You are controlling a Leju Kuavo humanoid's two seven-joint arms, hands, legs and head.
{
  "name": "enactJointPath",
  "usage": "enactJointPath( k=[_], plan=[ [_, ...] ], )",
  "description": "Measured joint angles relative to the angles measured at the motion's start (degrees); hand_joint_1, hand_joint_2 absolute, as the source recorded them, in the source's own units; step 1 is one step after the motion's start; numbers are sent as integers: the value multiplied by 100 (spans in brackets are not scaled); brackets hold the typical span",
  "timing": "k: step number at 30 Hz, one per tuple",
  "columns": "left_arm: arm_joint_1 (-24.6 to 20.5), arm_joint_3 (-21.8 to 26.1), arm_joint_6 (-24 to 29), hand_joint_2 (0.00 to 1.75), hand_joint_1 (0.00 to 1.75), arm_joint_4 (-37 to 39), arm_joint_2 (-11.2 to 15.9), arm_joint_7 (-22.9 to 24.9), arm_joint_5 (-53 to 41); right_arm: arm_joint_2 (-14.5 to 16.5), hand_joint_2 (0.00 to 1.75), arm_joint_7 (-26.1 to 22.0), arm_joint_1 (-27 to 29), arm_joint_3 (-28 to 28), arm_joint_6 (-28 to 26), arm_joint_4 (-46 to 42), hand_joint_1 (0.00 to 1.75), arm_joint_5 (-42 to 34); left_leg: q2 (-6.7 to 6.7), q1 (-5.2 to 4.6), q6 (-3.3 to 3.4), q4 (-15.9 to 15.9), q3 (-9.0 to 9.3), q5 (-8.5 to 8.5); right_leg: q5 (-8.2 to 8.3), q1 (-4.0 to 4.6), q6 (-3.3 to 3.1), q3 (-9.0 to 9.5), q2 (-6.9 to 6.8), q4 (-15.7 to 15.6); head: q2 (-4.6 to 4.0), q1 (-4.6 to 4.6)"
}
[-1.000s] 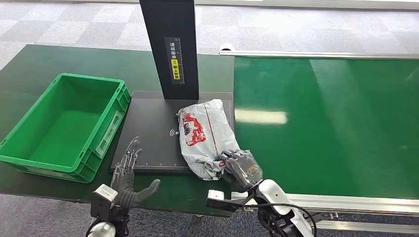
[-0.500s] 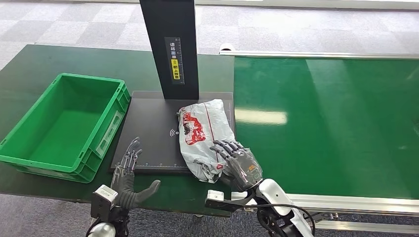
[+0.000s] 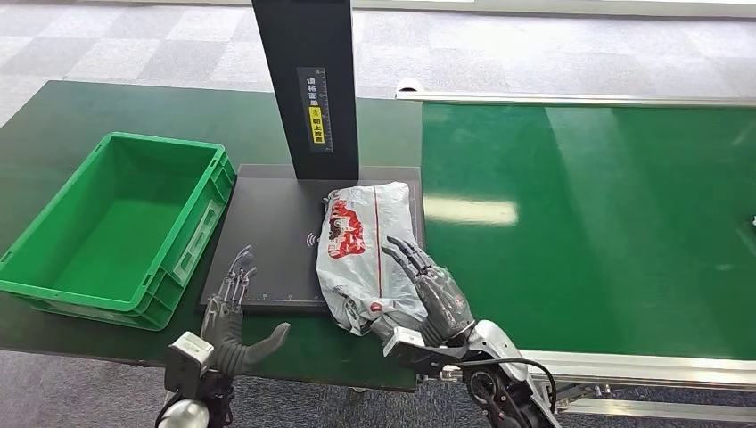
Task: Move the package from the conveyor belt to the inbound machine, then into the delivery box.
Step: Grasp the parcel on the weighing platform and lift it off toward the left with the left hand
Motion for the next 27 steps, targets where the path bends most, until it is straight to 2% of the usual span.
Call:
enactJointPath(
  k=[1, 3, 8, 12, 14, 20, 27],
  plan=[
    [8, 1, 1, 175, 0, 0, 0, 0, -9, 4, 175, 18, 0, -44, 349, -2, 0, -324, 0, 0, 0, 0, -1, 0, 0, 0, 0, 0, 0, 0, 0, 1],
    [16, 2, 1, 175, 0, 0, 0, 0, -32, 11, 175, 45, 0, -141, 952, -2, 0, -924, 0, 0, 0, 0, -1, 0, 0, 0, 0, 0, 0, 0, 0, 1],
    [28, 2, 1, 175, 0, 0, -6, 0, -72, 26, 175, -16, -24, -448, 1965, -2, 0, -2214, -1, 0, 0, 0, -2, 0, 0, 0, 0, 0, -1, 0, 0, 1],
    [38, 4, 5, 175, 0, -3, -12, 12, -107, 42, 175, 18, -38, -718, 2514, -2, 0, -3086, -2, 0, 0, 0, -2, 0, 0, 0, 0, 0, -2, 0, 0, 0],
    [46, 4, 5, 175, 0, -9, -15, 28, -126, 44, 175, -1, -39, -832, 2551, -3, 0, -3328, -2, 0, 0, 0, -2, 0, 0, 0, 0, 0, -2, 0, 0, 0],
    [101, 13, -36, 175, 0, -106, -51, 80, -188, 48, 175, -427, -32, -1164, 1920, -196, 0, -3398, -2, 0, 0, 0, -1, 0, 0, 0, 0, -1, -1, 0, 0, 1],
    [111, 20, -45, 175, 0, -160, -75, 83, -191, 50, 175, -435, -19, -1261, 1863, -339, 0, -3381, -2, 0, 0, 0, -1, 0, 0, 0, 0, -1, -2, 0, 0, 0]
  ],
)
